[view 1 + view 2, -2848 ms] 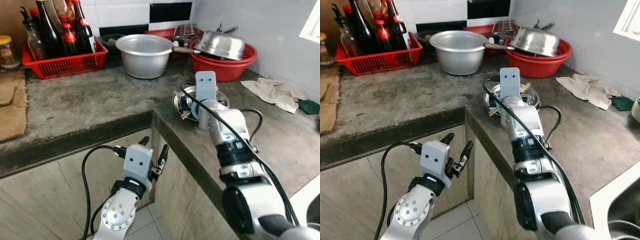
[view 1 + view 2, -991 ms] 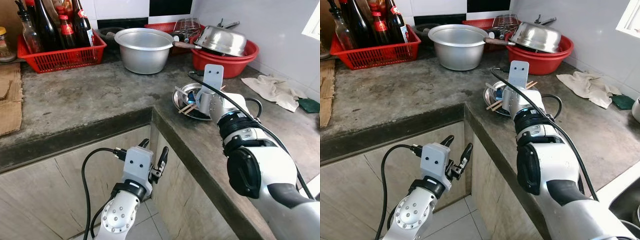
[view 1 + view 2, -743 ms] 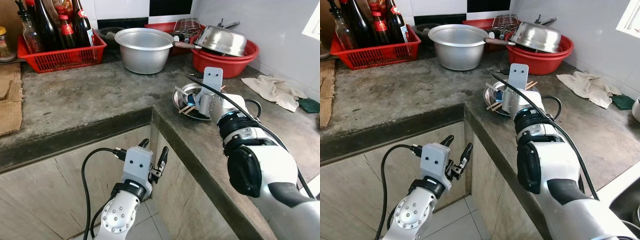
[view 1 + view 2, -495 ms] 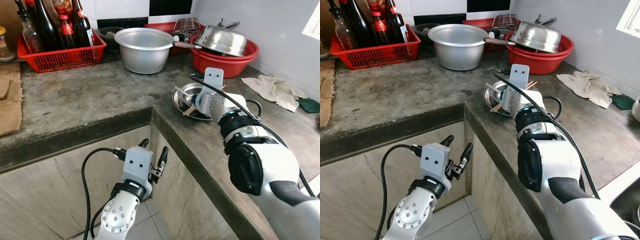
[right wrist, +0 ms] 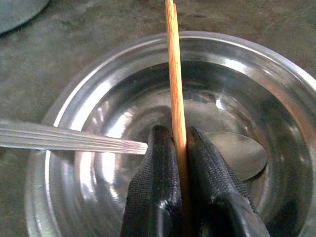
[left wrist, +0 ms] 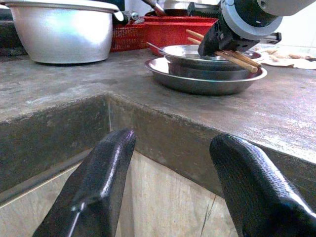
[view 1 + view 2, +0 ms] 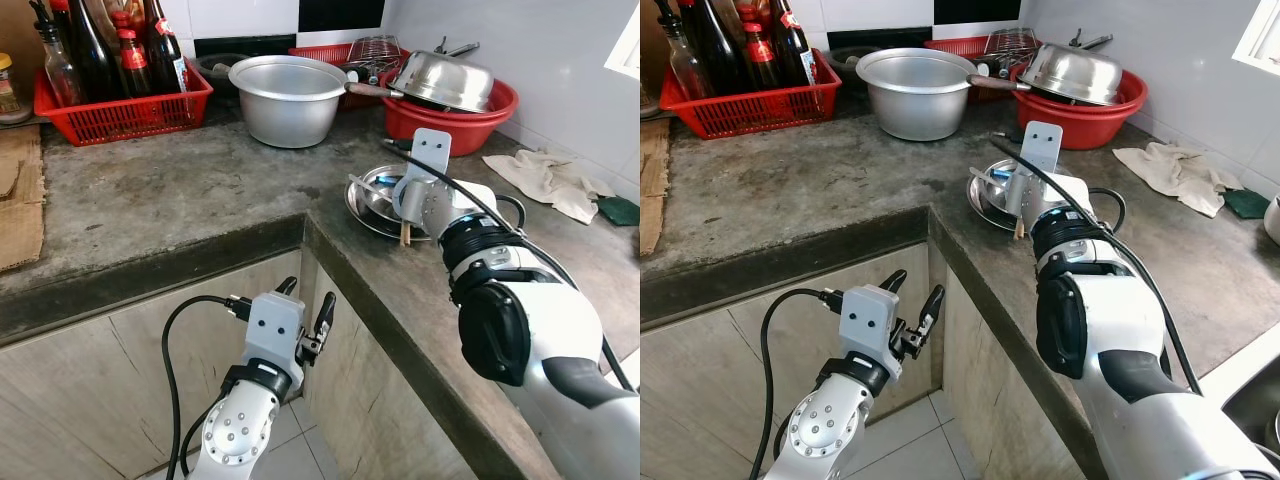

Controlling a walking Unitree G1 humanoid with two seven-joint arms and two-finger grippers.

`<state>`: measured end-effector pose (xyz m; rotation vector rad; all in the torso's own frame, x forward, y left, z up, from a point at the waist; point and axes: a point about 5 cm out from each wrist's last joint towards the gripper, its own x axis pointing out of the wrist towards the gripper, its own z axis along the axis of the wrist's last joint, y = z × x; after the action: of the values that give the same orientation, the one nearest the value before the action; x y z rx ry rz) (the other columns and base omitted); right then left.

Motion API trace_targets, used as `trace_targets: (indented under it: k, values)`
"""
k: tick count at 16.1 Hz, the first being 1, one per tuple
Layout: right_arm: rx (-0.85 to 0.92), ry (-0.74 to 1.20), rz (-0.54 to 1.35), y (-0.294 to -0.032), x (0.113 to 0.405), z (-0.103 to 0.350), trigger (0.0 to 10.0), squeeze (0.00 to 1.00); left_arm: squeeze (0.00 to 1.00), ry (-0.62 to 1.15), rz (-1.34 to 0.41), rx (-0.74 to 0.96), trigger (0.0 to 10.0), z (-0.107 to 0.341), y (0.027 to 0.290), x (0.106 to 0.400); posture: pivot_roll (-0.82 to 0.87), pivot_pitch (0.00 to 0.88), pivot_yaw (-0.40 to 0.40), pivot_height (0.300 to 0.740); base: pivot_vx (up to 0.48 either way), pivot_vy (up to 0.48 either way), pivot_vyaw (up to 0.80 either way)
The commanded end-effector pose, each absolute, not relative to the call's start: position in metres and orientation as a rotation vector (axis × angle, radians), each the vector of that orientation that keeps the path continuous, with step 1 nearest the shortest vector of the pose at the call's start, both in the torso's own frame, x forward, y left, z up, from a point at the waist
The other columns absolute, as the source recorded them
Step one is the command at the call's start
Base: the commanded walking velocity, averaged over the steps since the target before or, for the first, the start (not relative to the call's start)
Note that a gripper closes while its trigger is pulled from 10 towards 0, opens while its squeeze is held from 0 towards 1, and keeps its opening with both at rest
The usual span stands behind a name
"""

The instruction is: Kitchen organization

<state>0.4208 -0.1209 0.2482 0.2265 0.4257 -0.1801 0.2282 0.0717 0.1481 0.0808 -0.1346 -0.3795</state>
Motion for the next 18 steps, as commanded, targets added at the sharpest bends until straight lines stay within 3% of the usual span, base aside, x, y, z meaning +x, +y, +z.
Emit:
trace_targets:
  k: [1,5,11,14,18]
  values:
    - [0.299,0.374,-0.181,-0.124,0.422,0.261,0.0,0.00,0.00,-0.162,-0.379,0.067,10.0,0.154,0.069,0.228,0.04,0.044,-0.110,0.740,0.000,0.000,0.00]
    - [0.338,0.319,-0.191,-0.131,0.421,0.267,0.0,0.00,0.00,-0.167,-0.386,0.069,10.0,0.154,0.069,0.228,0.04,0.018,-0.099,0.740,0.000,0.000,0.00]
    - [0.243,-0.123,-0.095,-0.134,0.390,0.295,0.0,0.00,0.00,-0.178,-0.390,0.072,10.0,0.156,0.070,0.232,0.04,0.000,-0.085,0.740,0.000,0.000,0.00]
    - [0.112,-0.275,-0.073,-0.144,0.344,0.268,0.0,0.00,0.00,-0.184,-0.389,0.071,10.0,0.156,0.071,0.232,0.03,0.000,-0.085,0.740,0.000,0.000,0.00]
    - [-0.023,-0.327,-0.043,-0.151,0.295,0.244,0.0,0.00,0.00,-0.190,-0.386,0.073,10.0,0.158,0.073,0.234,0.02,0.000,-0.064,0.740,0.000,0.000,0.00]
